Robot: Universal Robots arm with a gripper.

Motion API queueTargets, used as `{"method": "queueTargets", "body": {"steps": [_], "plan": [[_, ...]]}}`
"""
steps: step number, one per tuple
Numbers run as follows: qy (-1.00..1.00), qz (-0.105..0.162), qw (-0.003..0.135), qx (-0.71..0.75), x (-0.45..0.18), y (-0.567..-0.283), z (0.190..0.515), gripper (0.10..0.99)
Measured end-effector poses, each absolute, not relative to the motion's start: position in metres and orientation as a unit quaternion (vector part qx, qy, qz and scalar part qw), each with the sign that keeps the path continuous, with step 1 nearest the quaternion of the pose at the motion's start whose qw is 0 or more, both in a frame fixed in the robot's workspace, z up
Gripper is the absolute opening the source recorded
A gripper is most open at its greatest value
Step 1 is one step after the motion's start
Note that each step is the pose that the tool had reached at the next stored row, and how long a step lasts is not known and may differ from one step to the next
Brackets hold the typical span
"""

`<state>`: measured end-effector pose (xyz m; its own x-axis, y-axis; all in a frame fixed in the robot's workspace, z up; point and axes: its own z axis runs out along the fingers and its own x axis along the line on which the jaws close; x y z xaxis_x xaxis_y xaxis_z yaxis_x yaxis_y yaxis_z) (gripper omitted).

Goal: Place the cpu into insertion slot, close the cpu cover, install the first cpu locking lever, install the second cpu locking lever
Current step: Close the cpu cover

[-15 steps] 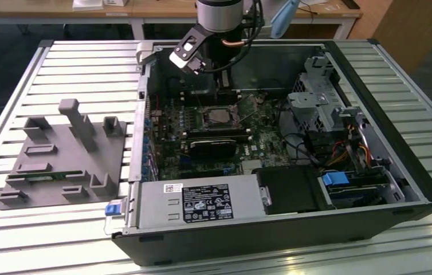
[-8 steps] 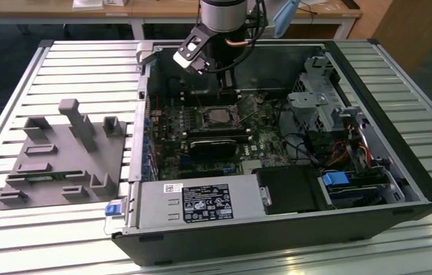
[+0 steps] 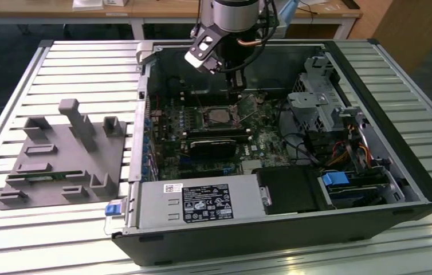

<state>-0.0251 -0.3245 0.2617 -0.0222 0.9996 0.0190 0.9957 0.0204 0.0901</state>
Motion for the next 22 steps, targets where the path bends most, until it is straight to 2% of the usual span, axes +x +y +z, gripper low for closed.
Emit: {"method": "queueTargets", "body": {"steps": [22], "plan": [[0.714,0.039,0.025,0.699,0.04,-0.324,0.262,0.102]]}}
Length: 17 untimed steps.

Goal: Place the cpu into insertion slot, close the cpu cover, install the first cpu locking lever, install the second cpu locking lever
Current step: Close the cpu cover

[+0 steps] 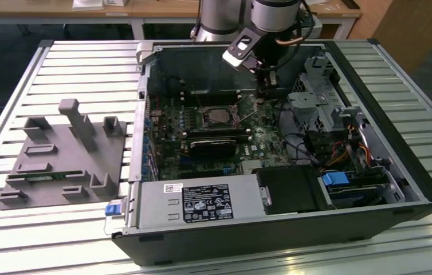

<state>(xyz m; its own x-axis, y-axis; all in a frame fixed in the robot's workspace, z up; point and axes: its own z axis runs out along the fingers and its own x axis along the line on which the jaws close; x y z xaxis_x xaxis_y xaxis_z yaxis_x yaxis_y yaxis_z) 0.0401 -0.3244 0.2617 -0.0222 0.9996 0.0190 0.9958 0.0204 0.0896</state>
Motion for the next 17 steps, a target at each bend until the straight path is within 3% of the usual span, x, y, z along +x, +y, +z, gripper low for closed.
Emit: {"method": "queueTargets", "body": {"steps": [17], "plan": [[0.714,0.037,0.023,0.699,0.056,-0.324,0.246,0.102]]}}
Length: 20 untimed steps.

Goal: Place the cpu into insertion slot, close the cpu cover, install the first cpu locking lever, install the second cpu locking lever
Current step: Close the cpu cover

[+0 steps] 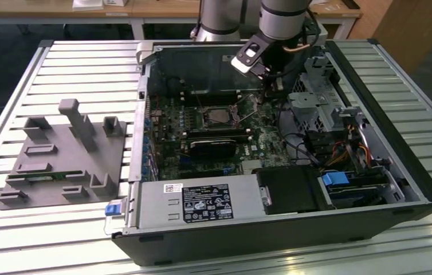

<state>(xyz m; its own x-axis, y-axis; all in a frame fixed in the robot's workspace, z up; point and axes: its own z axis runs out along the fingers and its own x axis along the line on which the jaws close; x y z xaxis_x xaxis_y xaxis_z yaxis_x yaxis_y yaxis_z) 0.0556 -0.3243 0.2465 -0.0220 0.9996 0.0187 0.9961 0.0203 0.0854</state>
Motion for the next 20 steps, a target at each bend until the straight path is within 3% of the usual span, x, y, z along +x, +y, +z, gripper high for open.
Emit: {"method": "queueTargets", "body": {"steps": [11,18,20], "plan": [[0.714,0.034,0.021,0.699,0.0558,-0.3243,0.2394,0.102],[0.714,-0.006,-0.021,0.7,0.0582,-0.3243,0.2384,0.102],[0.714,-0.008,-0.022,0.7,0.0582,-0.3243,0.2385,0.102]]}}
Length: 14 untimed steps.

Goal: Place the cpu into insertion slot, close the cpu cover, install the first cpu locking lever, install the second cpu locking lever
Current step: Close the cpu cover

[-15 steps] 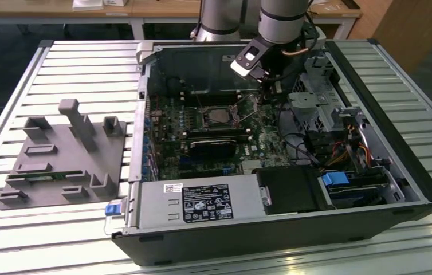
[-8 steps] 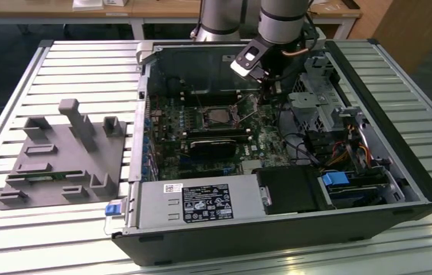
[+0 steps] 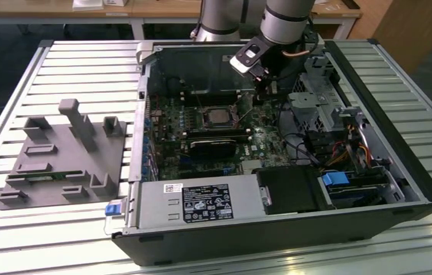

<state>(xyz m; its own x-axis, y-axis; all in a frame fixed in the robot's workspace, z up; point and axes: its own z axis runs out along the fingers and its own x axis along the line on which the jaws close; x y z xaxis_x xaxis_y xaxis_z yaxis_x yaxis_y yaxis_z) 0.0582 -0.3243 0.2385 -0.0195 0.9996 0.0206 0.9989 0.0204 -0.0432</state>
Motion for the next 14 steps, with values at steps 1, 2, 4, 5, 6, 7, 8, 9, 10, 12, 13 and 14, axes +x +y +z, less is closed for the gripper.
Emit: {"method": "queueTargets", "body": {"steps": [1,2,4,5,6,7,8,9,10,12,13,14], "plan": [[-0.714,0.009,0.023,-0.7,0.058,-0.324,0.238,0.102],[-0.714,0.009,0.023,-0.7,0.058,-0.324,0.238,0.102],[-0.714,0.009,0.023,-0.7,0.058,-0.324,0.238,0.102],[-0.714,0.009,0.023,-0.7,0.057,-0.324,0.238,0.102],[-0.714,0.009,0.023,-0.7,0.055,-0.324,0.238,0.102],[-0.714,0.009,0.023,-0.7,0.053,-0.324,0.238,0.102],[-0.714,0.008,0.023,-0.7,0.051,-0.324,0.238,0.102],[-0.714,0.008,0.022,-0.7,0.048,-0.324,0.238,0.102],[-0.714,0.008,0.022,-0.7,0.044,-0.324,0.238,0.102],[-0.714,0.007,0.021,-0.7,0.038,-0.324,0.238,0.102],[-0.714,0.006,0.021,-0.7,0.035,-0.324,0.238,0.102],[-0.714,0.006,0.02,-0.7,0.032,-0.324,0.238,0.102]]}}
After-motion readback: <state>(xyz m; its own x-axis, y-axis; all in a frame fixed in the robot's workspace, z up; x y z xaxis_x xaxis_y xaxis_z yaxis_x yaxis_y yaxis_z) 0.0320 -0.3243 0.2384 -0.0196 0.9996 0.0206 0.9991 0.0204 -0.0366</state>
